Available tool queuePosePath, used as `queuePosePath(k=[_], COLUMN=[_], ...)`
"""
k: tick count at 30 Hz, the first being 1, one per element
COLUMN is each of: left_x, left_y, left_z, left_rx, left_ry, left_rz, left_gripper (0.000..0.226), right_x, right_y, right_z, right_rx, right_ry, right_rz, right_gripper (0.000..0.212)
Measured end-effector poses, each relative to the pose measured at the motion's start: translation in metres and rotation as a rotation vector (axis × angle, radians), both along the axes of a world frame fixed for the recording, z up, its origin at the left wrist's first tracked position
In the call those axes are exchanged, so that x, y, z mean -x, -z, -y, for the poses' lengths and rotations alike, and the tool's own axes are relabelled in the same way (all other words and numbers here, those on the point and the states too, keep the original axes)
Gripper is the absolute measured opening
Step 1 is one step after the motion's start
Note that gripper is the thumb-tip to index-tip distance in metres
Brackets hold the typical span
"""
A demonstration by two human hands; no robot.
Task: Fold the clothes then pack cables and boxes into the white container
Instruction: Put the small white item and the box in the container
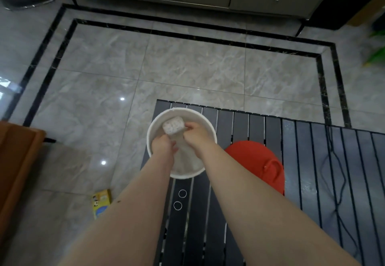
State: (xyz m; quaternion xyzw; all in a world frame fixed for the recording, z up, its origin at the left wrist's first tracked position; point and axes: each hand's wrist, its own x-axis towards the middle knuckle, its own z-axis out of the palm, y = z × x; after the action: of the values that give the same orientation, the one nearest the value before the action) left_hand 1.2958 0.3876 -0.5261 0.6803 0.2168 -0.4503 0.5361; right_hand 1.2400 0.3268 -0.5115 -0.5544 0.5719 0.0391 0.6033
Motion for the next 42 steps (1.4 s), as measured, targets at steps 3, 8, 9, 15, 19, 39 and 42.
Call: queuePosePath(k=[3, 8, 9, 15, 19, 39, 42], left_x=[0.01, 0.044, 0.056, 0.147, 0.223, 0.402, 0.406], left_y=[-0.01, -0.03, -0.034, -0.049, -0.045, 0.027, 0.033], left_z=[-0.001, 0.002, 0.004, 0.004, -0.007, -0.039, -0.038], left_rx=[-0.009, 0.002, 0.007, 0.016, -0.031, -0.22, -0.223], left_ry=[-0.01, 0.037, 0.034, 0.045, 0.163, 0.816, 0.807], left_rz=[0.027, 0.056, 0.05, 0.12, 0.119, 0.138, 0.119], left_gripper=[0.035, 0.028, 0.033, 0.02, 0.032, 0.035, 0.034], right_x=[0.012, 0.05, 0.063, 0.158, 0.241, 0.449, 0.445], right_y=[-0.01, -0.023, -0.026, -0.032, -0.031, 0.032, 0.035], right_z=[-0.001, 0.002, 0.003, 0.0, -0.006, -0.058, -0.064], right_rx=[-0.024, 0.007, 0.023, 0.146, 0.167, -0.052, -0.088], right_ry=[0.069, 0.15, 0.164, 0.278, 0.353, 0.382, 0.326], right_rz=[0.034, 0.075, 0.09, 0.11, 0.095, -0.366, -0.311], right_gripper=[0.043, 0.04, 0.039, 0.03, 0.027, 0.05, 0.035])
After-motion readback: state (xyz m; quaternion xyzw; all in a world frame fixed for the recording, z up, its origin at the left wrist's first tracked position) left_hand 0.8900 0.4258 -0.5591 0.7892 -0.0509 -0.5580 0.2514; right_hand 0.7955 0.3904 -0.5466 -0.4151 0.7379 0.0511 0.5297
